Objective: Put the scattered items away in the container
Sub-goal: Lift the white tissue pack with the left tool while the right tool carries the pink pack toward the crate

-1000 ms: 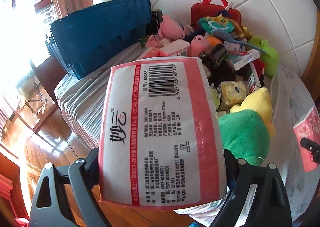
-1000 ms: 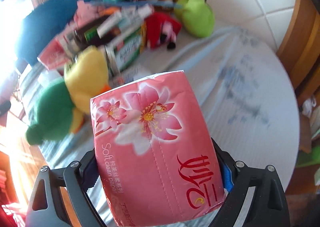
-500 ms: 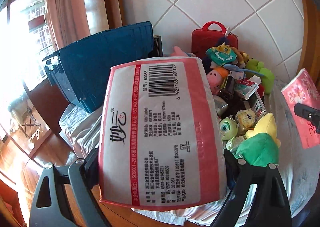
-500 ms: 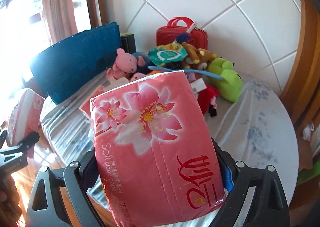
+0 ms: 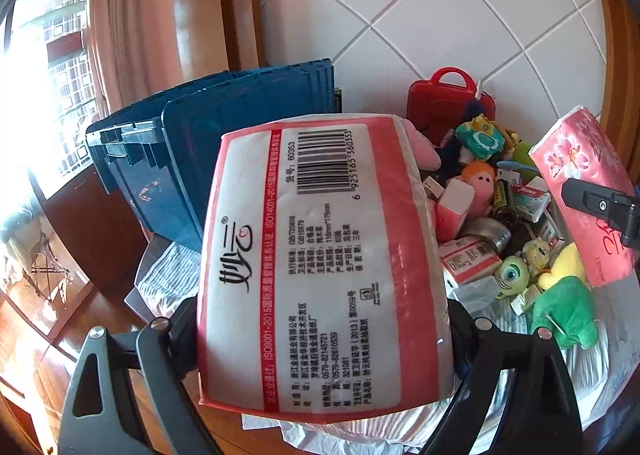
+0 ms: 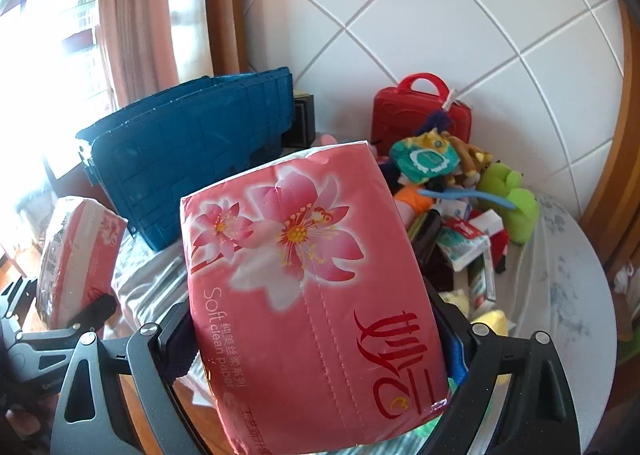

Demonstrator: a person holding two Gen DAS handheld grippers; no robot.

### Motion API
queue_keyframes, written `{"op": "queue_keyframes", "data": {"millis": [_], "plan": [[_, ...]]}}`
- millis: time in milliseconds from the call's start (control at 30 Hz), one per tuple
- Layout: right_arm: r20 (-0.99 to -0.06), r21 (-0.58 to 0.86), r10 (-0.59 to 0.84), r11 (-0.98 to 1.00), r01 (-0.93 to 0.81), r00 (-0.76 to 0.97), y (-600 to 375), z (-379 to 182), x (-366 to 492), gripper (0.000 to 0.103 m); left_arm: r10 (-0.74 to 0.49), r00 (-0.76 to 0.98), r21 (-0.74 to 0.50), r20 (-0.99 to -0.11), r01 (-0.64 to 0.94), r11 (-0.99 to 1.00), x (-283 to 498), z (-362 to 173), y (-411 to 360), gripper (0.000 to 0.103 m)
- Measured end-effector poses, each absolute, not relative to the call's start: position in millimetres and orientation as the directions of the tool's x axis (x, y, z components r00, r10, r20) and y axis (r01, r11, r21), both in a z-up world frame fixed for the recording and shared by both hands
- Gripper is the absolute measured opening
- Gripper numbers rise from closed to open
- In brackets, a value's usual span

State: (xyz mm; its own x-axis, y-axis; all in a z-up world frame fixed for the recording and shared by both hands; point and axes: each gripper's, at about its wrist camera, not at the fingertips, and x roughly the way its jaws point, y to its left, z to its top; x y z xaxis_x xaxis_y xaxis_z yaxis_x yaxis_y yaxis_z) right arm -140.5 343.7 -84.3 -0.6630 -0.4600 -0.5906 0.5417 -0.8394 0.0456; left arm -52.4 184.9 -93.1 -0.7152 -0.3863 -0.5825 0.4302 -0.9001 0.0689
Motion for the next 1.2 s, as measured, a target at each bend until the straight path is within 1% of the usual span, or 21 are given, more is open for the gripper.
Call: {"op": "queue_keyframes", "data": {"millis": [100,333,467,633,867,1067,1200], "plan": [[-0.558,0.065,-0.501,-0.821,0.567,-0.662,323.4,-76.2,-145.6,0.094,-0.408,-0.712,0.090,-0.572,0.440,-0.893,-59.1,-86.7,169.1,0.091],[-0.541,0.052,-0.524,-0.802,0.596,-0.658,264.0,-62.9,-156.0,0.094,-0.416,-0.728,0.071,-0.545,0.454,-0.888,-60.3,-73.5,124.2,0.092],[-0.529,0.050,-0.513,-0.814,0.579,-0.676,229.8,-61.2,-154.8,0.094,-0.399,-0.756,0.081,-0.520,0.421,-0.903,-55.8,-63.8,93.1,0.092],[-0.519,0.062,-0.465,-0.858,0.510,-0.718,182.7,-59.5,-140.0,0.094,-0.340,-0.801,0.105,-0.492,0.333,-0.937,-48.5,-50.7,44.6,0.092],[-0.500,0.058,-0.398,-0.902,0.428,-0.769,122.3,-40.4,-119.9,0.094,-0.272,-0.861,0.128,-0.430,0.241,-0.962,-42.6,-15.6,-12.4,0.092],[-0.471,0.031,-0.378,-0.910,0.414,-0.797,84.4,-17.9,-128.8,0.094,-0.259,-0.875,0.106,-0.410,0.236,-0.966,-61.8,-2.8,-49.0,0.092],[-0.447,0.025,-0.414,-0.892,0.452,-0.793,61.4,-3.3,-152.9,0.094,-0.300,-0.868,0.112,-0.396,0.278,-0.954,-83.9,4.7,-71.7,0.092]]}}
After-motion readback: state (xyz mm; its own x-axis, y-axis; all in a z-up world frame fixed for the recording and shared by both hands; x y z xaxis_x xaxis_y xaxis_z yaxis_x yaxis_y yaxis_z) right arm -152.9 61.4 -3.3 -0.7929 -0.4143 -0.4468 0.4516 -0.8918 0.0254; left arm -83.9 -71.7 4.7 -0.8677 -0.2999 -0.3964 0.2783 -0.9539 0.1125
